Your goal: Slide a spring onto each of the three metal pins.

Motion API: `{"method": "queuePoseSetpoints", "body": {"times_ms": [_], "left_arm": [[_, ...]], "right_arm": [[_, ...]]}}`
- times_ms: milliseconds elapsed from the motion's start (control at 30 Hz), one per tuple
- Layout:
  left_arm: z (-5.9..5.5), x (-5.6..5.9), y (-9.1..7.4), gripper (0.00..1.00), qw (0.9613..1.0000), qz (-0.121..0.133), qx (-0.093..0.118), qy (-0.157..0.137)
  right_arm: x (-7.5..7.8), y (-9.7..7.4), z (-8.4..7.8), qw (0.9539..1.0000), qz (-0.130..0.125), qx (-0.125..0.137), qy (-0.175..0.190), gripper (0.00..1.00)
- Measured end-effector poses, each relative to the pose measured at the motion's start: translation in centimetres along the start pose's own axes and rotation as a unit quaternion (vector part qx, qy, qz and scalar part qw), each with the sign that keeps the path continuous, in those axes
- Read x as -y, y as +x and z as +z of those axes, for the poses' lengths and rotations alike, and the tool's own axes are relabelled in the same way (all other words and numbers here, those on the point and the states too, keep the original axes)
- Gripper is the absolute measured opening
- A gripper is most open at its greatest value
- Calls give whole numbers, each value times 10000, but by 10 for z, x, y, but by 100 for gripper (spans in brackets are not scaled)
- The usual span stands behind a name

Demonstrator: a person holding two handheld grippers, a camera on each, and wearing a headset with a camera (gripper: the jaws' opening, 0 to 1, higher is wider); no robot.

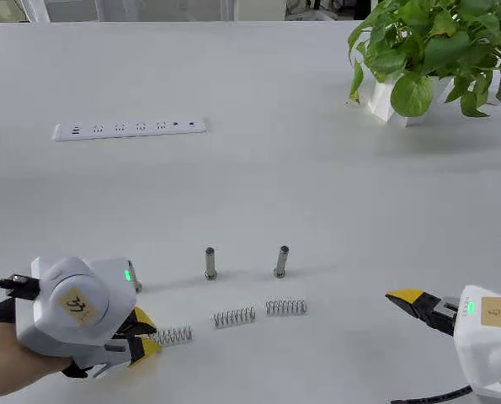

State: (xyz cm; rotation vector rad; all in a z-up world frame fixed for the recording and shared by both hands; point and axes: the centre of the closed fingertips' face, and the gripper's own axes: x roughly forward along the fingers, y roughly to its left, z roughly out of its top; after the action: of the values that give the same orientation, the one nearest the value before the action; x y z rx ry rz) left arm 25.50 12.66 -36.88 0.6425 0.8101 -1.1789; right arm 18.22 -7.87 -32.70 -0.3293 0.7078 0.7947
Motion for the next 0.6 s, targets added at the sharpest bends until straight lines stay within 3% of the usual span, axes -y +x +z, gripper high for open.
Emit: {"method": "queuePoseSetpoints", "body": {"times_ms": [267, 600], "left_arm": [[0, 0, 0, 8, 9999, -13, -47, -149], [0, -1, -1, 7, 9952, 124, 341, -908]], "right_arm": [[-1, 9, 17, 9998, 100, 51, -185, 96], [-6, 9, 16, 9997, 109, 84, -183, 96]]}}
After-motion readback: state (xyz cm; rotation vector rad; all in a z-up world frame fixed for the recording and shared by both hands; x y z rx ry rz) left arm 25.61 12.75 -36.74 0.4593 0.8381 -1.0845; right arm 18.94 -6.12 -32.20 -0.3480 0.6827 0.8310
